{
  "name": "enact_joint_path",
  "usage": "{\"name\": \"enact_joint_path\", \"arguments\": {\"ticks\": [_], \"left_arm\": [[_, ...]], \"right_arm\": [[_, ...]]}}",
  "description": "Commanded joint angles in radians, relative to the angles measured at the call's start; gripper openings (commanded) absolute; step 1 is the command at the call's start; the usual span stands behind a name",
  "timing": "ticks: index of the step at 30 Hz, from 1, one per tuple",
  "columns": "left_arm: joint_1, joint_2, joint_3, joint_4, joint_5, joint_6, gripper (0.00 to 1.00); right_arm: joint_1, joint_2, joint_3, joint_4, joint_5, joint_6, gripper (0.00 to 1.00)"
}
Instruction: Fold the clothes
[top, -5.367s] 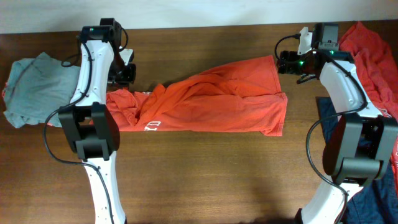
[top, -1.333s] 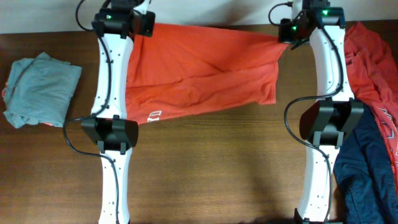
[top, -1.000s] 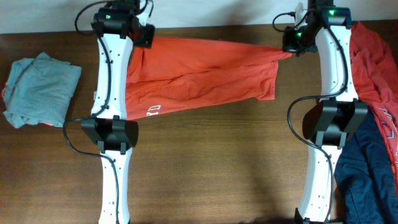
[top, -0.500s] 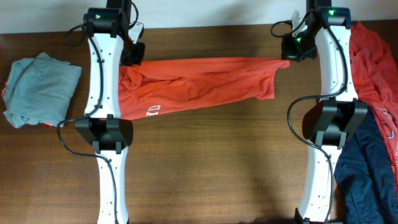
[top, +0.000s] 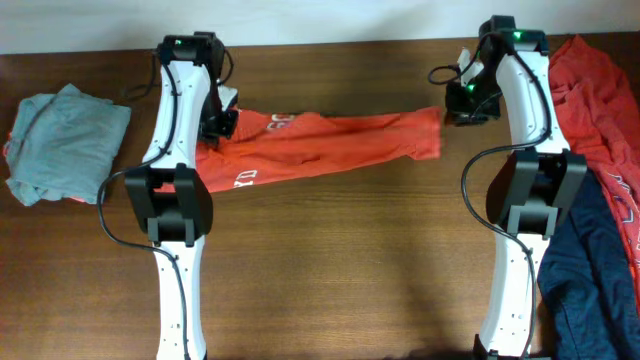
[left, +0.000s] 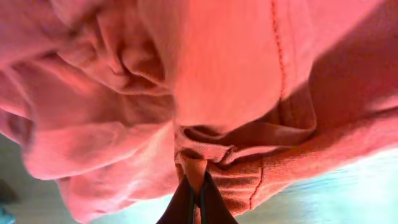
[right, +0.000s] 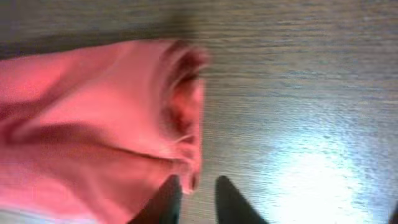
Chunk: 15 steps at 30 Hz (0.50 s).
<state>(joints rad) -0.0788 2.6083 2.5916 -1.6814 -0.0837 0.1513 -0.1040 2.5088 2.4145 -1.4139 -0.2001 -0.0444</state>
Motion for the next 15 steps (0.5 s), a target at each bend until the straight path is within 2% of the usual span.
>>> {"name": "enact_joint_path", "arguments": {"ticks": [1, 3, 6, 11, 15], "left_arm": [[0.023, -0.011, -0.037, 0.004, -0.064, -0.013, 0.26], [0.023, -0.011, -0.034, 0.019, -0.064, -0.013, 0.52], [0.023, -0.012, -0.006, 0.031, -0.064, -0.027, 0.66], [0.023, -0.013, 0.083, 0.030, -0.063, -0.034, 0.75], [0.023, -0.024, 0.279, 0.030, -0.063, -0.091, 0.75]], "right_arm": [[-0.009, -0.001, -0.003, 0.008, 0.031, -0.008, 0.83], [-0.010, -0.001, -0.002, 0.009, 0.031, -0.008, 0.92], [-0.010, -0.001, -0.002, 0.012, 0.013, -0.008, 0.94], [-0.008, -0.001, -0.002, 0.021, -0.086, -0.014, 0.93], [0.006, 0.000, -0.022, 0.023, -0.148, -0.055, 0.90]]}}
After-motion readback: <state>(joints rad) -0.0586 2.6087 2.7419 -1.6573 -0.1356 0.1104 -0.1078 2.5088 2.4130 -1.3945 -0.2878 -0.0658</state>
